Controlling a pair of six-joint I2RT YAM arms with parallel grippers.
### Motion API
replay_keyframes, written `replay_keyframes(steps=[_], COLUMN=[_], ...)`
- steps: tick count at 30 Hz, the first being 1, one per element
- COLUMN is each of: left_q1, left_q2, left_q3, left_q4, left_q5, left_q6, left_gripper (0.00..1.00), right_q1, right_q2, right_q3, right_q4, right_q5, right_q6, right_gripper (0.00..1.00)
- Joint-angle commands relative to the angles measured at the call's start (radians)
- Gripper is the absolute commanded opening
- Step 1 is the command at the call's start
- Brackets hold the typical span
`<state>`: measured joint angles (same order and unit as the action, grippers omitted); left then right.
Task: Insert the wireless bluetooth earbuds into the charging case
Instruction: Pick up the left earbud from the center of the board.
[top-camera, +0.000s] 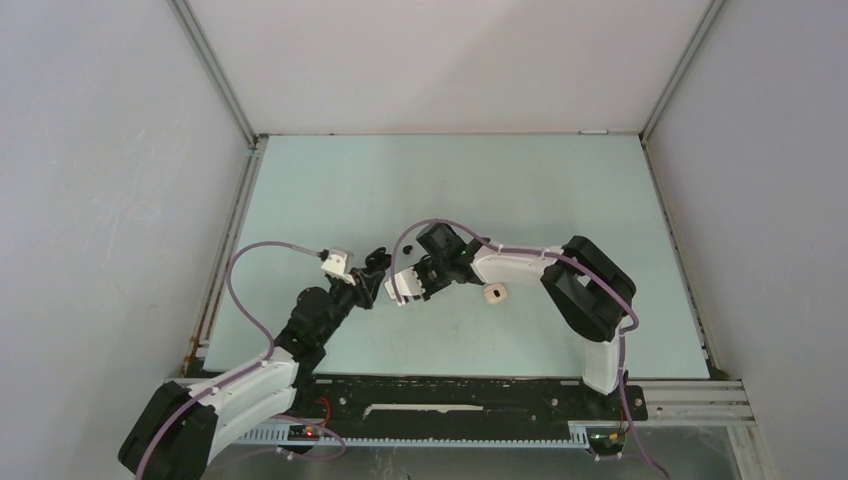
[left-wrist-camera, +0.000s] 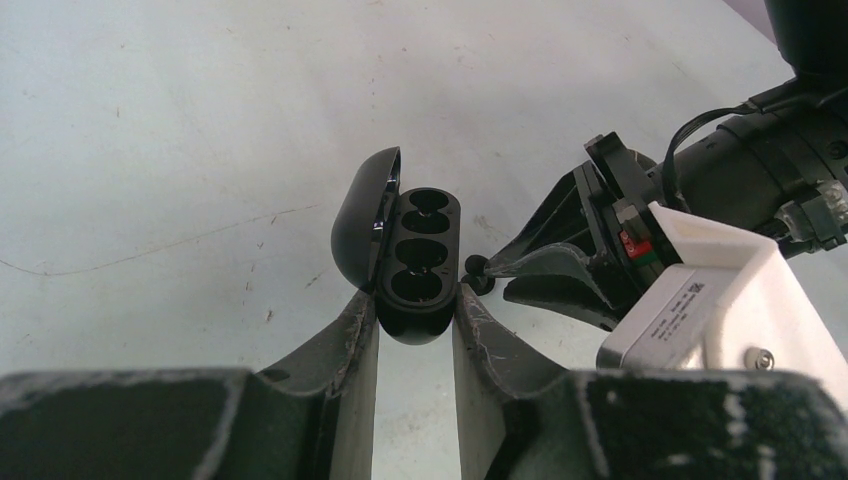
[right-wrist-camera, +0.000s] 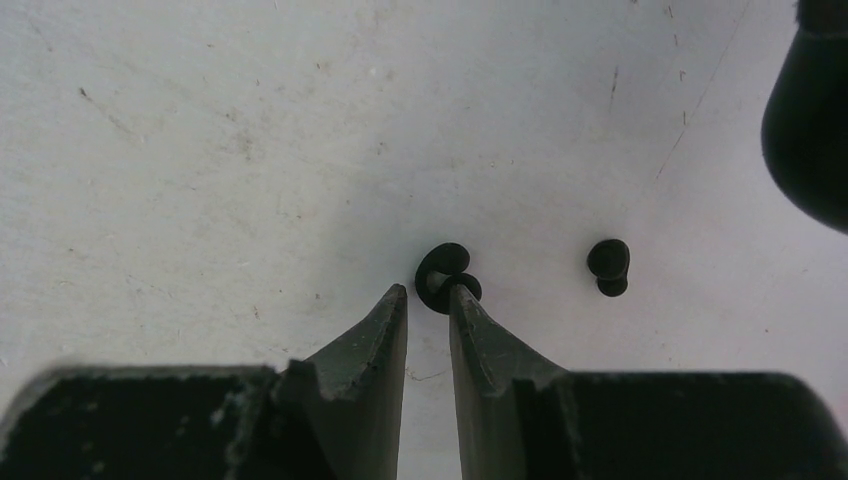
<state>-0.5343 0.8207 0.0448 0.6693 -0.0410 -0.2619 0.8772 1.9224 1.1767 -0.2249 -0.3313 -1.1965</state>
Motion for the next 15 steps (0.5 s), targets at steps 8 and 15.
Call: replay_keyframes(steps=[8,15], left_q1=[0.008,0.008], left_q2=[0.015,0.022], left_q3=[0.026,0.029], left_q4=[0.032,0.032], left_q5=[0.012,0.013], left_q6=[-0.007,-0.007], left_gripper=[0.0,0.0], right_q1=[0.017,0.016], right_q2=[0.064,0.062], right_q3=[0.053,0.062], right_q4=[-0.013,-0.003], right_q5=[0.018,0.033], right_q6=[-0.043,-0.046], right_gripper=[0.25,0.25])
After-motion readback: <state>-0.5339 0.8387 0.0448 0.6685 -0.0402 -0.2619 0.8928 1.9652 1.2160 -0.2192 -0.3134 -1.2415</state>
